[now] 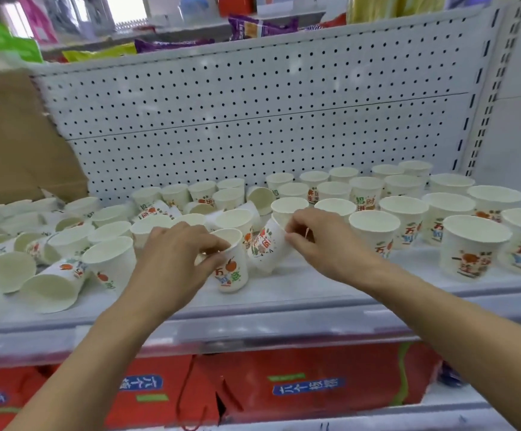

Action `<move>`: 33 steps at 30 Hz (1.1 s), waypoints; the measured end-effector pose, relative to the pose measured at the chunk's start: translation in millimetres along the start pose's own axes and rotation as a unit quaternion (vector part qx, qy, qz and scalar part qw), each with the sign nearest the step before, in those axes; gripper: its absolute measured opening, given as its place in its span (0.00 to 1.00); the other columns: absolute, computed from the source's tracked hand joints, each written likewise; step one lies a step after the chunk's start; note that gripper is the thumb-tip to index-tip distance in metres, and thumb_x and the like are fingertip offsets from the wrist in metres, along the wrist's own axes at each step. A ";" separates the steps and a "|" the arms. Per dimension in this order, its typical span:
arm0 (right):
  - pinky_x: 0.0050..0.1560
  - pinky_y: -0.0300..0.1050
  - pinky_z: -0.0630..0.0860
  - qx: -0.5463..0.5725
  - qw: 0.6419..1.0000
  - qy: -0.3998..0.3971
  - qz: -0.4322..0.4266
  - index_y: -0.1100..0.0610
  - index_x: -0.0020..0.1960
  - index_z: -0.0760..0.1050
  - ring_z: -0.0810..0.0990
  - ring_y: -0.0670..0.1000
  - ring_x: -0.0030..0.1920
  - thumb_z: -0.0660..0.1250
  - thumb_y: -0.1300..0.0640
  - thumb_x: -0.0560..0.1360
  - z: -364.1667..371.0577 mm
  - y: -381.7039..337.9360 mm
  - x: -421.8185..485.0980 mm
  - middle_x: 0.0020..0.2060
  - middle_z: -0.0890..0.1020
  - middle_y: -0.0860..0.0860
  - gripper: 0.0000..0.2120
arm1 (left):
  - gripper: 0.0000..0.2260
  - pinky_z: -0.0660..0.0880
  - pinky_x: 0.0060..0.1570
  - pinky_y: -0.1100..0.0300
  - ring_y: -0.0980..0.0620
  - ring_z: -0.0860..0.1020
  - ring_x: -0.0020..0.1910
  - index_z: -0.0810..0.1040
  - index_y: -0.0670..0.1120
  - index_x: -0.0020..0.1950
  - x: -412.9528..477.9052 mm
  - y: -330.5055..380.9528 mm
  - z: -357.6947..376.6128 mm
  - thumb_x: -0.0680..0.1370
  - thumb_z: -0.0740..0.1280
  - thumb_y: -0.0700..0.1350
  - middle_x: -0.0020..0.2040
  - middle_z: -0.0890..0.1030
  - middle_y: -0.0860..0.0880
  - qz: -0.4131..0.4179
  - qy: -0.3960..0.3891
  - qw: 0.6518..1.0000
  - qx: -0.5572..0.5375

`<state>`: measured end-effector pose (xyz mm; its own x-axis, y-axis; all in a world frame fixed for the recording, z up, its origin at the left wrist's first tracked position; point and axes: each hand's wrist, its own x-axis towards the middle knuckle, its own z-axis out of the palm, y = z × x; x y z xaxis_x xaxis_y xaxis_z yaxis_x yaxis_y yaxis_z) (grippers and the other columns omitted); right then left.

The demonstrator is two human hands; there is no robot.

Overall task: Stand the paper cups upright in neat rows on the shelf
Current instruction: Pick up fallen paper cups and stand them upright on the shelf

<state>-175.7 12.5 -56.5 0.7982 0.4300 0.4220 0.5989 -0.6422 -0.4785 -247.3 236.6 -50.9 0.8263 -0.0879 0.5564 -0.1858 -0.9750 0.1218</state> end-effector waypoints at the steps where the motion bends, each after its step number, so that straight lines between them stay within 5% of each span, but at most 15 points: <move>1: 0.43 0.47 0.72 -0.032 0.999 0.002 -0.026 0.50 0.43 0.71 0.72 0.48 0.42 0.63 0.55 0.78 -10.4 0.7 -9.1 0.42 0.75 0.45 0.05 | 0.06 0.63 0.46 0.52 0.51 0.74 0.45 0.84 0.56 0.50 0.0 5.2 0.2 0.74 0.71 0.50 0.41 0.80 0.58 0.017 0.003 1.000 -0.015; 7: 0.39 0.47 0.69 -0.147 0.985 -0.003 -0.095 0.52 0.45 0.75 0.70 0.47 0.38 0.64 0.56 0.77 -66.4 15.6 -46.6 0.39 0.74 0.43 0.03 | 0.06 0.67 0.50 0.51 0.55 0.73 0.43 0.84 0.56 0.49 16.1 48.1 13.4 0.75 0.69 0.53 0.40 0.79 0.57 0.075 -0.030 0.991 -0.105; 17: 0.46 0.52 0.74 -0.268 0.958 -0.077 -0.071 0.49 0.53 0.76 0.73 0.49 0.52 0.59 0.52 0.80 -80.8 32.4 -54.9 0.49 0.75 0.45 0.07 | 0.08 0.66 0.56 0.51 0.55 0.74 0.46 0.83 0.58 0.51 32.6 85.8 23.6 0.75 0.68 0.56 0.45 0.81 0.55 0.083 -0.079 0.991 -0.070; 21: 0.45 0.45 0.73 -0.242 0.965 -0.057 -0.078 0.43 0.57 0.76 0.70 0.41 0.47 0.62 0.46 0.77 -87.7 32.1 -54.5 0.53 0.74 0.39 0.10 | 0.17 0.66 0.55 0.54 0.55 0.73 0.51 0.80 0.58 0.57 23.3 71.9 12.5 0.73 0.65 0.63 0.52 0.78 0.59 0.089 -0.009 0.995 -0.037; 24: 0.46 0.45 0.73 -0.191 0.978 -0.035 -0.080 0.42 0.56 0.77 0.70 0.40 0.45 0.61 0.43 0.75 -88.8 19.6 -39.7 0.50 0.75 0.38 0.11 | 0.13 0.71 0.55 0.50 0.54 0.76 0.50 0.81 0.56 0.57 25.1 33.0 -7.7 0.75 0.67 0.58 0.51 0.80 0.58 0.024 0.040 0.997 -0.053; 27: 0.49 0.47 0.75 -0.151 0.985 -0.035 -0.076 0.42 0.54 0.78 0.74 0.41 0.47 0.63 0.44 0.75 -77.8 3.8 -8.7 0.47 0.77 0.38 0.10 | 0.10 0.70 0.57 0.48 0.55 0.74 0.54 0.81 0.59 0.56 38.6 -7.7 -21.3 0.75 0.68 0.55 0.51 0.80 0.60 -0.006 -0.009 1.000 -0.018; 33: 0.48 0.51 0.79 -0.200 0.975 -0.083 -0.047 0.51 0.49 0.82 0.80 0.50 0.46 0.65 0.52 0.77 -38.5 -26.2 81.9 0.44 0.83 0.46 0.08 | 0.13 0.65 0.61 0.51 0.55 0.71 0.61 0.78 0.60 0.60 65.2 -45.6 -12.6 0.76 0.67 0.55 0.60 0.78 0.61 0.064 -0.136 0.988 0.028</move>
<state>-128.5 40.1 20.3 0.7605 0.5741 0.3032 0.6228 -0.7772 -0.0905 -191.6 277.8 -9.8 0.9115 -0.2565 0.3215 -0.2758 -0.9611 0.0153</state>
